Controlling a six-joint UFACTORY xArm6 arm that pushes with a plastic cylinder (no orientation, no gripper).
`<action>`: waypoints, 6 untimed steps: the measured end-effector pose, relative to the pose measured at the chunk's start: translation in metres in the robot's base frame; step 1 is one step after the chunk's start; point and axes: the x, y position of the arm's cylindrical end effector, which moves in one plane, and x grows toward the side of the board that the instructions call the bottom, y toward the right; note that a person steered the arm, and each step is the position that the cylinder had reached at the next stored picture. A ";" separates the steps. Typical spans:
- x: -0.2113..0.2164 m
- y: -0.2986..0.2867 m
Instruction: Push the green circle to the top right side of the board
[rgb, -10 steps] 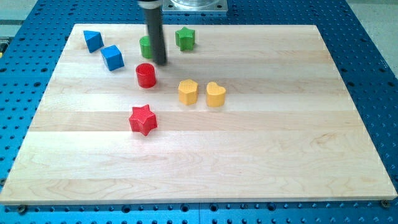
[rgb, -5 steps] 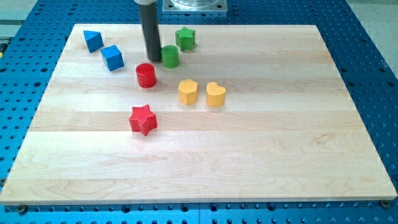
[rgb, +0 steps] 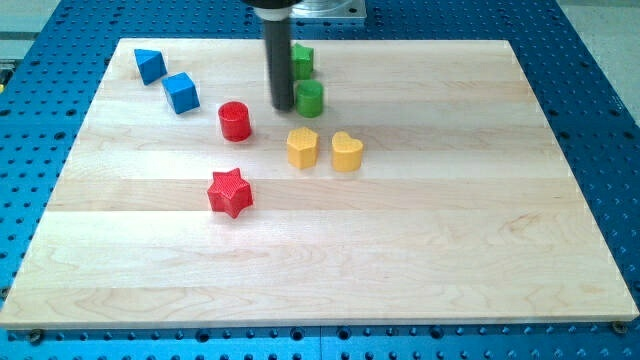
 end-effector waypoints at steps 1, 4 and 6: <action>-0.026 0.100; 0.028 0.024; 0.020 0.118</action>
